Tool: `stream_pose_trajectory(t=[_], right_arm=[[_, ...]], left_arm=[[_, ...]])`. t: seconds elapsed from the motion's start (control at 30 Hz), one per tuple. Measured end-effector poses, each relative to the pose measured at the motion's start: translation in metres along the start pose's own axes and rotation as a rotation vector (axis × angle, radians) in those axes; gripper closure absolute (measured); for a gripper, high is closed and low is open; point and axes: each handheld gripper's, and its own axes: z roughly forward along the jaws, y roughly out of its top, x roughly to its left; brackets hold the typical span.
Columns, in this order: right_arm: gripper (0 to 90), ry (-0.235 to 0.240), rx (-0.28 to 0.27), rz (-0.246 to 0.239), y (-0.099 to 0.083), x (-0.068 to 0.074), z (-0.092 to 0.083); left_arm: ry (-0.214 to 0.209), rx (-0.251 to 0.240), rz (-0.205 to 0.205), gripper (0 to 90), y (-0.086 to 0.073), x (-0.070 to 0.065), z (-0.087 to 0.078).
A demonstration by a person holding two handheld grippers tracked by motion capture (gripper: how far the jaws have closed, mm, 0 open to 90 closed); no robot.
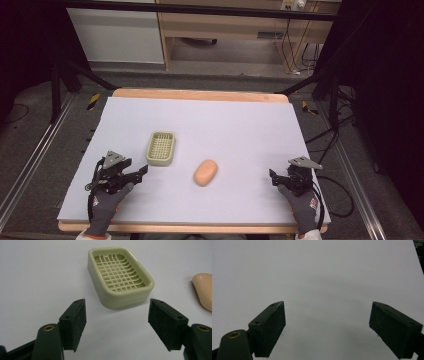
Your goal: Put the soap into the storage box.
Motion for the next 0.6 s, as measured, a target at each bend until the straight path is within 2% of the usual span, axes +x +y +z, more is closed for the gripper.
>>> stream_pose_trajectory(t=[0.6], right_arm=[[12.8, 0.006, 0.000, 0.011, 0.000, 0.001, 0.000]], left_arm=[[-0.053, 0.005, 0.014, 27.4, 0.002, -0.022, 0.004]])
